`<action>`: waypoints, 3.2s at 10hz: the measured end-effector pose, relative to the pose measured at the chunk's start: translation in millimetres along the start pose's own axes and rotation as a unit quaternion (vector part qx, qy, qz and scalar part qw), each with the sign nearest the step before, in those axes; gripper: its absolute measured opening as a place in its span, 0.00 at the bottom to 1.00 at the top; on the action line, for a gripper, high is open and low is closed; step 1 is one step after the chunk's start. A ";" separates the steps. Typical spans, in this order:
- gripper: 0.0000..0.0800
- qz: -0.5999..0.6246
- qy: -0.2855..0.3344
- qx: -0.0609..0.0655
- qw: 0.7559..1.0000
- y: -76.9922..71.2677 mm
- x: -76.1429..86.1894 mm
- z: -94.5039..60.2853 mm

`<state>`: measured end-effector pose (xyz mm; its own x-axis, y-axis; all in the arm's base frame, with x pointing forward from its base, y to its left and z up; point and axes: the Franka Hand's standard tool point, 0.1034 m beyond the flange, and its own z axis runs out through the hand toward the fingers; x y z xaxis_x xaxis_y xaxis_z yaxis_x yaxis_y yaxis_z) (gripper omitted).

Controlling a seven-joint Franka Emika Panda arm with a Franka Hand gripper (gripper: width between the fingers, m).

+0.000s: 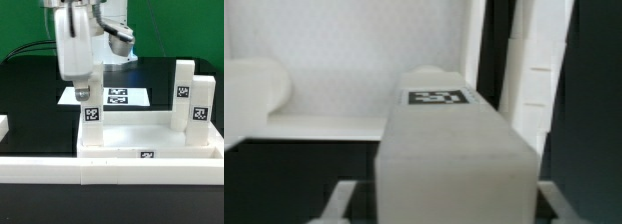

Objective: Assemble desk

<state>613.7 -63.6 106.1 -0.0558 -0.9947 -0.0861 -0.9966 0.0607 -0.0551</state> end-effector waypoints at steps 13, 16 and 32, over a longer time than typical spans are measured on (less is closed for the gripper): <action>0.80 0.105 -0.023 0.025 0.994 -11.9 -1.2 1.1; 0.81 -0.001 -0.019 0.027 0.999 -11.7 -1.0 1.5; 0.81 -0.692 0.029 0.012 0.721 -18.0 -4.8 1.0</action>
Offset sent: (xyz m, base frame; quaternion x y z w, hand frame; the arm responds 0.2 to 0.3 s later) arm -0.0195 -0.0060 -0.0122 0.0506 -0.0344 0.3644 0.9292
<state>631.9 -59.9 106.5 0.9886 -0.1044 0.1089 -0.0976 -0.9931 -0.0656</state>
